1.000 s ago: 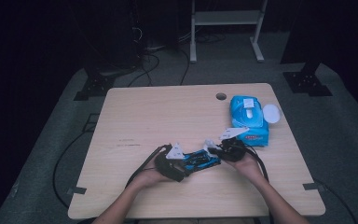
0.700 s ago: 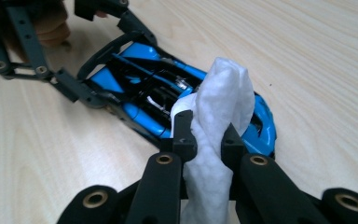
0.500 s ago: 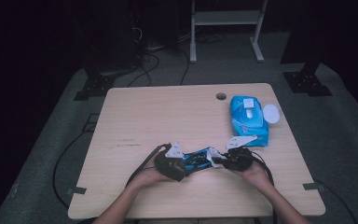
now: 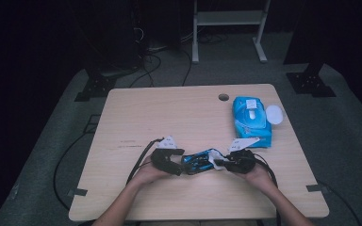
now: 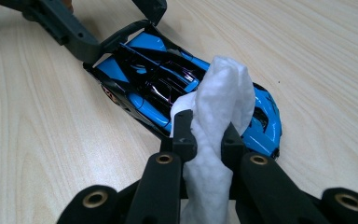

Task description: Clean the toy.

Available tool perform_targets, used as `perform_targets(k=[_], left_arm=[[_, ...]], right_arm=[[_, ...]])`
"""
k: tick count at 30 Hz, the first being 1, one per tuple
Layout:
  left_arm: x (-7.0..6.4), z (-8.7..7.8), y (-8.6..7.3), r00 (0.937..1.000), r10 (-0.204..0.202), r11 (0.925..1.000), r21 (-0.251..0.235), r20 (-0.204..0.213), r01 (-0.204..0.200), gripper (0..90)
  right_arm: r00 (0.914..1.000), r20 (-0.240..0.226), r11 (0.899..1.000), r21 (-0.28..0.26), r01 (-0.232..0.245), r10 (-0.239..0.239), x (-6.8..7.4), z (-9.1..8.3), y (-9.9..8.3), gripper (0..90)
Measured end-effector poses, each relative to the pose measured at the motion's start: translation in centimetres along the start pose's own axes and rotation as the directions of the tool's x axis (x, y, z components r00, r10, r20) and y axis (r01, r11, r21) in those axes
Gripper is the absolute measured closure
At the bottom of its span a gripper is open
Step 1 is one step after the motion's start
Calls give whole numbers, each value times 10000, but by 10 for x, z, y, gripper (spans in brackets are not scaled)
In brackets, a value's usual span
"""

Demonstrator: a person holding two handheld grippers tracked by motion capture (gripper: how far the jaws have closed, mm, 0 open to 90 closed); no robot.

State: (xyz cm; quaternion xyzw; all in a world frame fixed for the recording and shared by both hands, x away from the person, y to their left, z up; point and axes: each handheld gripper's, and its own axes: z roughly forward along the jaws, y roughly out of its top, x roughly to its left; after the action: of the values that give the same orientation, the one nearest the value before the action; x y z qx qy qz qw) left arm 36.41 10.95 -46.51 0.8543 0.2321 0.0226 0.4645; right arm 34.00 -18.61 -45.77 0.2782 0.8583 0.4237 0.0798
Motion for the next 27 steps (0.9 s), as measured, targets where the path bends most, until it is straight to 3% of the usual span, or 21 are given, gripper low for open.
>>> perform_targets(k=[5,14,19,25,27], left_arm=[[2,5,-3,9996,-225,9994,271,-150,229,231],[6,7,-6,9963,-851,9959,285,-129,854,233],[8,8,-7,9924,-1233,9917,369,29,1231,234],[5,8,-5,9942,-1076,9930,473,-89,1079,240],[4,9,-4,9948,-1013,9936,495,-85,1016,239]], right_arm=[[10000,-5,10000,-29,50,-50,0,0,-1,816],[9993,89,9992,-157,359,-357,2,0,-3,817],[9963,336,9967,-149,792,-787,8,-1,-4,818],[9875,583,9890,-140,1474,-1464,16,-2,-9,821],[9873,577,9888,-125,1490,-1481,16,-2,-9,822]])
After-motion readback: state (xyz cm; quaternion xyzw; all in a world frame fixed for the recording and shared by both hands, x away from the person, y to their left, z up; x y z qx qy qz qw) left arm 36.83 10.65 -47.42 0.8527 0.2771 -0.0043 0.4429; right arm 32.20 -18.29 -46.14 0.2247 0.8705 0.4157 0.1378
